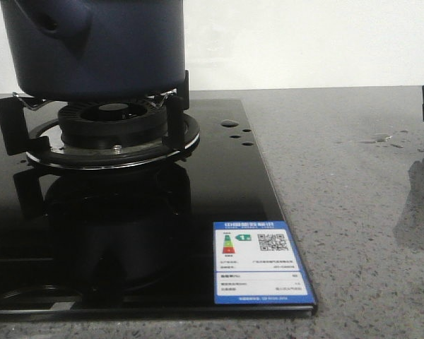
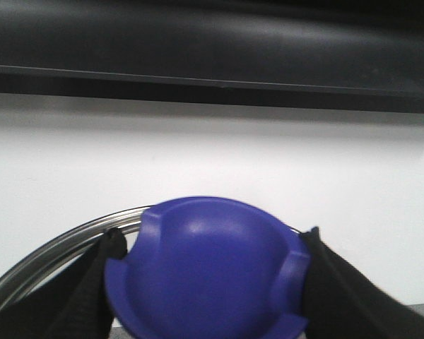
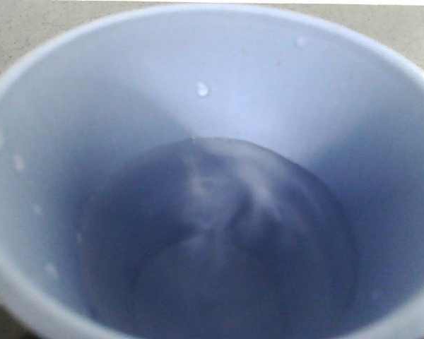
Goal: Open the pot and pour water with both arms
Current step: 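Lift the water-filled cup with the right gripper and carry it over the pot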
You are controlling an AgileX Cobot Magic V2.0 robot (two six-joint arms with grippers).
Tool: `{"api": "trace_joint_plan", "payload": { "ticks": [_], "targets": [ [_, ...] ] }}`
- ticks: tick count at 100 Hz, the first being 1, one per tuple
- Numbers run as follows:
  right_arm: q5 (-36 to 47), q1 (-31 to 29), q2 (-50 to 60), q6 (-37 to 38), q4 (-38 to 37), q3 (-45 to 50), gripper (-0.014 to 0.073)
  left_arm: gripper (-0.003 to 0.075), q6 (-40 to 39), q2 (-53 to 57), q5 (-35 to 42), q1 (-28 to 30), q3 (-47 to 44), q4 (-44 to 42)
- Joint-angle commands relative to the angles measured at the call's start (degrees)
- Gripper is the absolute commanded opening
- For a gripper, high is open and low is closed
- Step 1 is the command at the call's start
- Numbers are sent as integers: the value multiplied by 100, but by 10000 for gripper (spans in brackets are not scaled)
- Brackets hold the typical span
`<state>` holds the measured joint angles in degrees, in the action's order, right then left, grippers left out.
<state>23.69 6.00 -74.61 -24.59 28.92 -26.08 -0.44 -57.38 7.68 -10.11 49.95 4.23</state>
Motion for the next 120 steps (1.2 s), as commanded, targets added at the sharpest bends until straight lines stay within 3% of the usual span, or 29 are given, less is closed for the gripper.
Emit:
{"api": "trace_joint_plan", "payload": {
  "ticks": [1, 17, 76, 90, 120],
  "targets": [
    [456, -2, 101, 8, -68, -171, 330, 339, -12, 120, 663, 8, 192, -14],
    [445, -2, 101, 8, -68, -171, 259, 339, -12, 120, 663, 8, 192, -14],
    [383, 9, 485, 8, -137, -181, 260, 339, -12, 120, 663, 8, 192, -14],
    [-102, 50, 669, 8, -683, -317, 260, 339, -12, 120, 663, 8, 192, -14],
    [-1108, 751, 752, 8, -782, -1340, 260, 339, -12, 120, 650, 8, 192, -14]
  ]
}}
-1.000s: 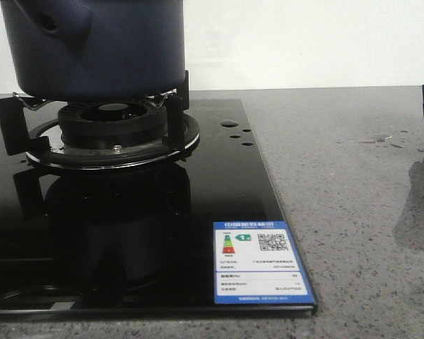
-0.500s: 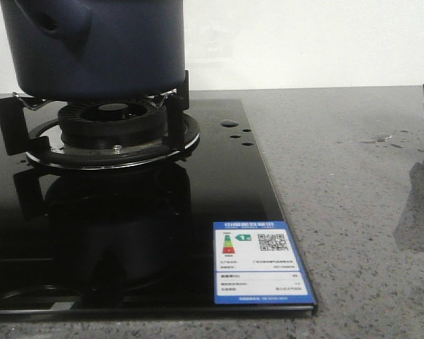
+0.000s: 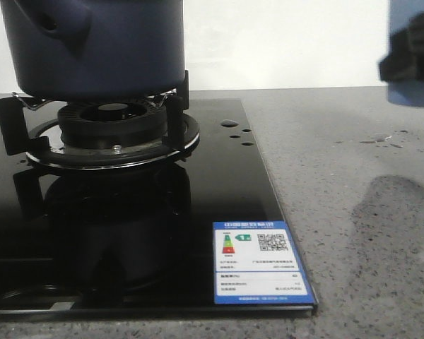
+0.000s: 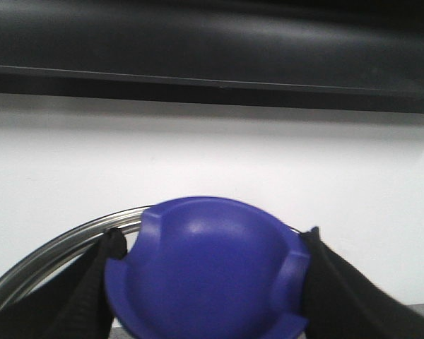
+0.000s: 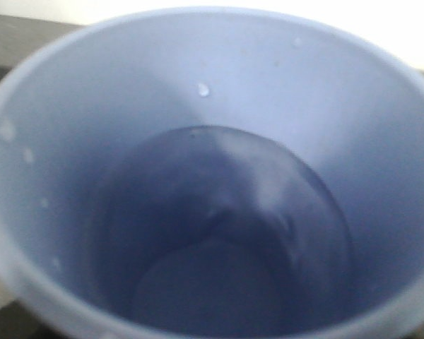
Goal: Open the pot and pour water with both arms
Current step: 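Lift the water-filled cup with the right gripper and carry it over the pot, then tilt the cup with the right gripper to pour water into the pot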
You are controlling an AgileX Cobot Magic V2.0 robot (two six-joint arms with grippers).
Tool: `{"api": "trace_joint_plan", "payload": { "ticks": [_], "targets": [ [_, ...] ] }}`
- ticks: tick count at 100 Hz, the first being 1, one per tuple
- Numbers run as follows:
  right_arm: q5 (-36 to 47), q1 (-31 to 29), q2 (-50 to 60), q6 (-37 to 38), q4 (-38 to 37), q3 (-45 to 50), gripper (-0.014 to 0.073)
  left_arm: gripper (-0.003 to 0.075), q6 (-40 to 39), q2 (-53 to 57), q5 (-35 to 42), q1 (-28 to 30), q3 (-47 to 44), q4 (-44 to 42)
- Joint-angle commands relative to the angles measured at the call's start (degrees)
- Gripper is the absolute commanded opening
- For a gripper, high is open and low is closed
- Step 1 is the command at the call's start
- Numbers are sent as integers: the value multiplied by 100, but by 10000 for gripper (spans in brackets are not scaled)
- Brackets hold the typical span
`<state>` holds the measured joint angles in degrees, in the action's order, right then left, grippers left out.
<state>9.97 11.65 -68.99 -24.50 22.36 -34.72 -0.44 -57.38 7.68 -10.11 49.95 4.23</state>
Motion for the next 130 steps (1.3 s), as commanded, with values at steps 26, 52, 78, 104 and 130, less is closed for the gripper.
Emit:
{"api": "trace_joint_plan", "payload": {
  "ticks": [26, 52, 78, 104, 130],
  "targets": [
    [-762, 594, 12, -49, -292, -1462, 260, 339, -12, 120, 626, 8, 192, -14],
    [-1846, 990, -396, -60, -863, -2599, 260, 339, -12, 120, 626, 8, 192, -14],
    [-3021, 1443, -981, -60, -1876, -3898, 260, 339, -12, 120, 626, 8, 192, -14],
    [-3781, 1901, -1485, -61, -3024, -4942, 260, 339, -12, 116, 626, 8, 192, -14],
    [-4238, 2413, -1842, -61, -4608, -5605, 260, 339, -12, 116, 626, 8, 192, -14]
  ]
}}
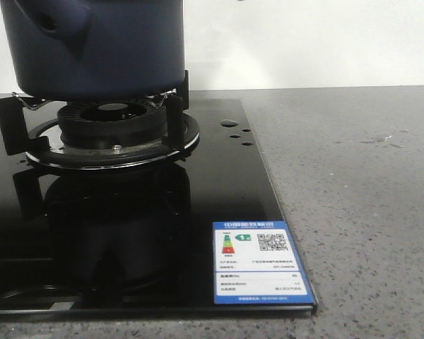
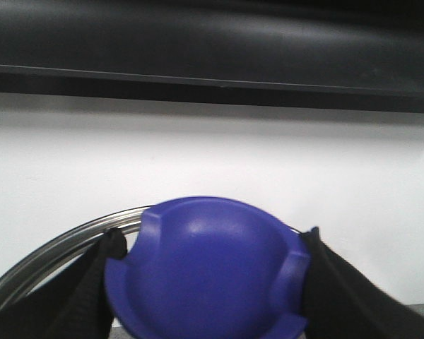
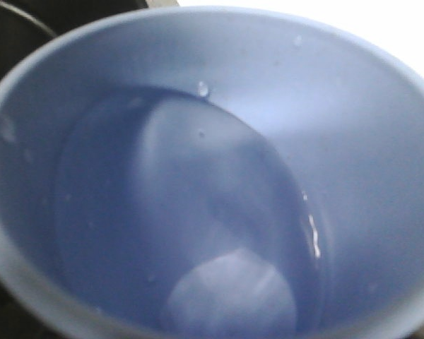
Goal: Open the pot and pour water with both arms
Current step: 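Tilt the cup with the right gripper to pour water into the pot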
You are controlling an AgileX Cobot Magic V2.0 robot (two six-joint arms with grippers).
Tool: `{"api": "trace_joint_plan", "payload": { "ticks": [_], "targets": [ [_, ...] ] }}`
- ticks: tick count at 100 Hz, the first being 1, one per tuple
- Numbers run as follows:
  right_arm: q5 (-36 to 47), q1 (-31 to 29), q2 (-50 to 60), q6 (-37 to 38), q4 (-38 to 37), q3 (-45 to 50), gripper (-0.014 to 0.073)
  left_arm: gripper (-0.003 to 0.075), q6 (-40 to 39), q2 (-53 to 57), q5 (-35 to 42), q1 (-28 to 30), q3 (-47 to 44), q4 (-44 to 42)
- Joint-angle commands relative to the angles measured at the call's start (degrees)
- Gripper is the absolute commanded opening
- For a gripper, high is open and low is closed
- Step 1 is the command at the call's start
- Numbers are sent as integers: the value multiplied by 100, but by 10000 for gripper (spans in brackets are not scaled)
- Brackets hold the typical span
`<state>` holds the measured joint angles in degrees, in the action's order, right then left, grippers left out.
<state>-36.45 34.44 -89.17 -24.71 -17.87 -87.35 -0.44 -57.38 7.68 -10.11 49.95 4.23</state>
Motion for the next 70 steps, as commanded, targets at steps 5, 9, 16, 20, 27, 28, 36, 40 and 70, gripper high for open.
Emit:
{"api": "trace_joint_plan", "payload": {
  "ticks": [5, 9, 16, 20, 27, 28, 36, 40, 70],
  "targets": [
    [392, 217, 130, -41, -841, -382, 260, 339, -12, 116, 626, 8, 192, -14],
    [392, 281, 94, -41, -1028, -391, 260, 339, -12, 116, 626, 8, 192, -14],
    [392, 385, 36, -41, -1411, -391, 260, 339, -12, 116, 626, 8, 192, -14],
    [392, 425, 8, -41, -1607, -391, 260, 339, -12, 116, 626, 8, 192, -14],
    [404, 494, -46, -41, -1891, -391, 260, 339, -12, 116, 626, 8, 192, -14],
    [404, 510, -60, -41, -1959, -391, 260, 339, -12, 116, 626, 8, 192, -14],
    [417, 576, -117, -41, -2371, -391, 260, 339, -12, 116, 626, 8, 192, -14],
    [458, 593, -146, -41, -2530, -391, 260, 339, -12, 116, 626, 8, 192, -14],
    [889, 630, -289, -41, -3350, -391, 260, 339, -12, 116, 626, 8, 192, -14]
  ]
}}
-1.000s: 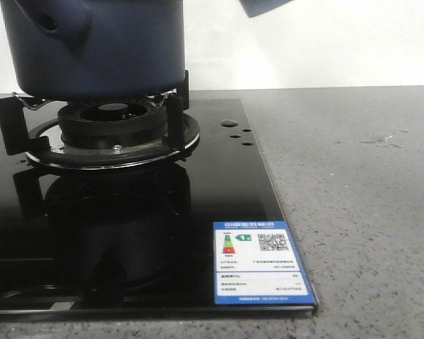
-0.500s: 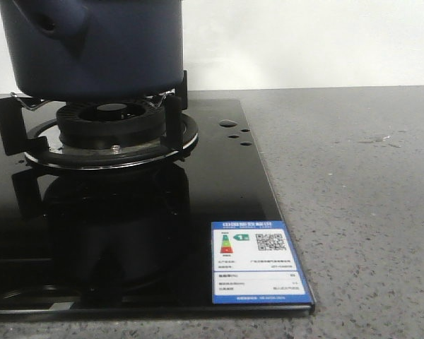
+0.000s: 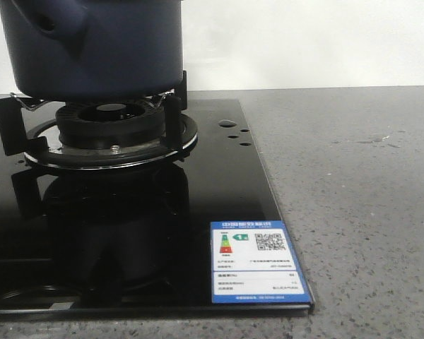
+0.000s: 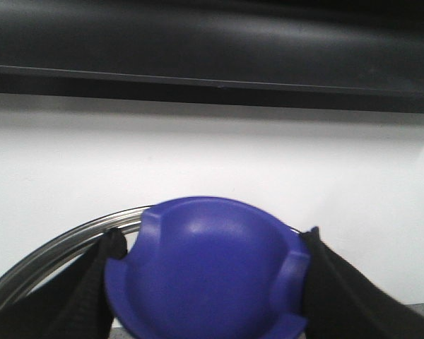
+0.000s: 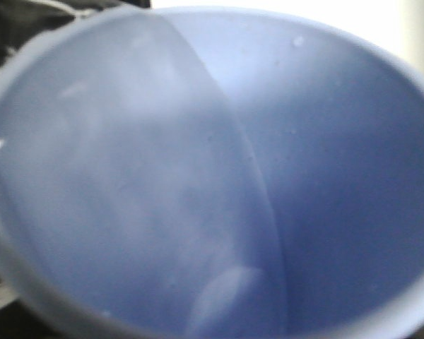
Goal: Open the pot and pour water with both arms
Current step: 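Tilt the cup with the right gripper to pour water into the pot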
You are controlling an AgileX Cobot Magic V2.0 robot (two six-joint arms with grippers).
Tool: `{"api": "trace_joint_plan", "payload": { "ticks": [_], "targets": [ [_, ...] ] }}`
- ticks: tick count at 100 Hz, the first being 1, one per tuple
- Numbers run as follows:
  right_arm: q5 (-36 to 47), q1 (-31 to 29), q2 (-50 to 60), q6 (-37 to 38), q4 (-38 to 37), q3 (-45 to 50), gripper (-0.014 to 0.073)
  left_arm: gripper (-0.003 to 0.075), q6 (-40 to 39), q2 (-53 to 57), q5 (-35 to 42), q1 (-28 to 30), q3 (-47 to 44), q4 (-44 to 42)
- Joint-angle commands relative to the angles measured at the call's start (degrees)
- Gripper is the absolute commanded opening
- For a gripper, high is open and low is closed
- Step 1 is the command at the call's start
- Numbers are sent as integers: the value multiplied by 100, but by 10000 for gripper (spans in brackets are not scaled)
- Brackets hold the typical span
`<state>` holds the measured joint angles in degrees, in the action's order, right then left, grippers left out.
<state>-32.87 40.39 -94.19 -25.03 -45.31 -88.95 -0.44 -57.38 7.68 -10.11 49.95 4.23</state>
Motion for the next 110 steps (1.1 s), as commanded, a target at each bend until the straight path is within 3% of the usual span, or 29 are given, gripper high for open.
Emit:
{"api": "trace_joint_plan", "payload": {
  "ticks": [1, 68, 110],
  "targets": [
    [531, 35, 211, -8, -626, -231, 260, 339, -12, 116, 626, 8, 192, -14],
    [1049, 35, 175, -8, -2627, -231, 260, 339, -12, 116, 626, 8, 192, -14],
    [1484, 35, 175, -8, -2952, -231, 260, 339, -12, 116, 626, 8, 192, -14]
  ]
}}
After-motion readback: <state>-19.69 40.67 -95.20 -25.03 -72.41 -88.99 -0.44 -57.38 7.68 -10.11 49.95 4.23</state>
